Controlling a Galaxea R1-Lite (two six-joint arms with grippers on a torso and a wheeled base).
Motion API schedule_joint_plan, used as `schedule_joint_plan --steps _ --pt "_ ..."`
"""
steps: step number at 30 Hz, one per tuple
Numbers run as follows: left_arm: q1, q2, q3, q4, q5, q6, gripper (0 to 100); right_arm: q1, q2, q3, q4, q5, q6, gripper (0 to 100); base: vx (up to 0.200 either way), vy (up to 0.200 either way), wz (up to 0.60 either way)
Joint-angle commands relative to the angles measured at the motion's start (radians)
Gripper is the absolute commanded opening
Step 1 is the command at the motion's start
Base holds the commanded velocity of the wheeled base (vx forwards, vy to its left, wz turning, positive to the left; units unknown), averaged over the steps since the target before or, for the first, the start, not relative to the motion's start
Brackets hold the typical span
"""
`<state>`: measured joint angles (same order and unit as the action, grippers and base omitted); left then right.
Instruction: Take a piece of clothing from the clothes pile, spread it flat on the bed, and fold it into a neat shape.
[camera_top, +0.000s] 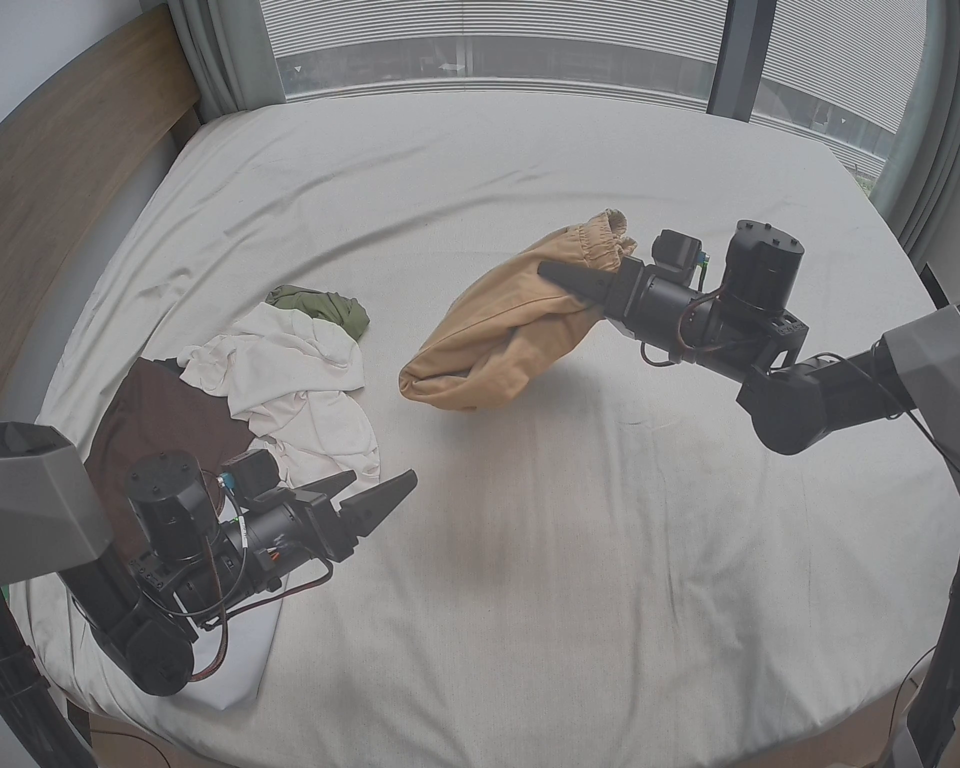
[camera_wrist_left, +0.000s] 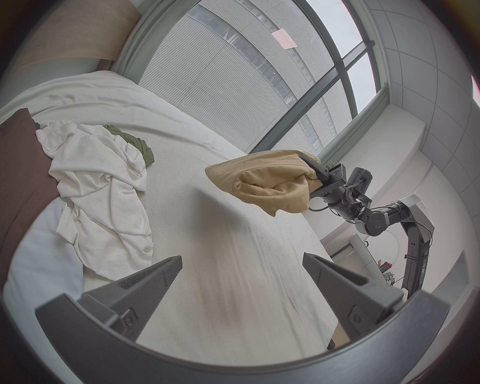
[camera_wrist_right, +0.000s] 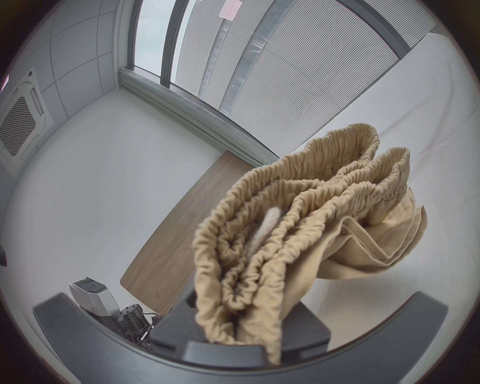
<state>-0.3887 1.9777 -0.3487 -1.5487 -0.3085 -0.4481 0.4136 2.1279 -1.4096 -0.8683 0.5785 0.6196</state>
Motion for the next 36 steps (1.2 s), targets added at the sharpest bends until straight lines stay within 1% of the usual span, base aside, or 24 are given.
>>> schedule_joint_plan --steps 1,4,9,13,22,27,29,30,31,34,36 --pt "0.002 0.0 0.001 -0.001 0.0 0.0 100 0.002 0.058 -0.068 0.008 0.001 0.002 0 0.0 0.0 0.0" --pt "0.005 0.001 0.001 -0.001 0.0 -0.001 100 0.002 0.08 -0.103 0.012 0.001 0.002 0 0.0 0.0 0.0" --pt "0.008 0.0 0.001 -0.001 -0.001 -0.001 100 -0.001 0.115 -0.197 0.064 0.0 0.0 0 0.0 0.0 0.0" --pt "0.008 0.0 0.004 -0.001 -0.001 -0.001 100 -0.007 0.15 -0.252 0.069 0.0 0.002 0 0.0 0.0 0.0" --pt "0.008 0.0 0.004 -0.001 -0.001 -0.001 100 -0.032 0.238 -0.293 0.068 0.0 0.0 0 0.0 0.0 0.0" --pt "0.008 0.0 0.004 -0.001 -0.001 -0.001 100 -0.047 0.267 -0.272 0.066 0.0 -0.001 0 0.0 0.0 0.0" --pt "0.01 0.0 0.004 -0.001 -0.001 -0.003 100 -0.047 0.259 -0.23 0.066 0.0 -0.003 0 0.0 0.0 0.0" --pt "0.014 0.0 0.002 -0.001 -0.001 -0.001 100 -0.047 0.251 -0.181 0.058 -0.002 -0.006 0 0.0 0.0 0.0" --pt "0.016 0.0 0.002 -0.001 -0.001 -0.003 100 -0.047 0.248 -0.154 0.055 -0.003 -0.012 0 0.0 0.0 0.0" --pt "0.016 0.001 0.001 0.001 -0.001 -0.003 100 -0.052 0.241 -0.078 0.052 -0.009 -0.069 0 0.0 0.0 0.0" --pt "0.016 0.001 0.001 0.001 -0.003 -0.003 100 -0.052 0.241 -0.074 0.051 -0.009 -0.072 0 0.0 0.0 0.0"
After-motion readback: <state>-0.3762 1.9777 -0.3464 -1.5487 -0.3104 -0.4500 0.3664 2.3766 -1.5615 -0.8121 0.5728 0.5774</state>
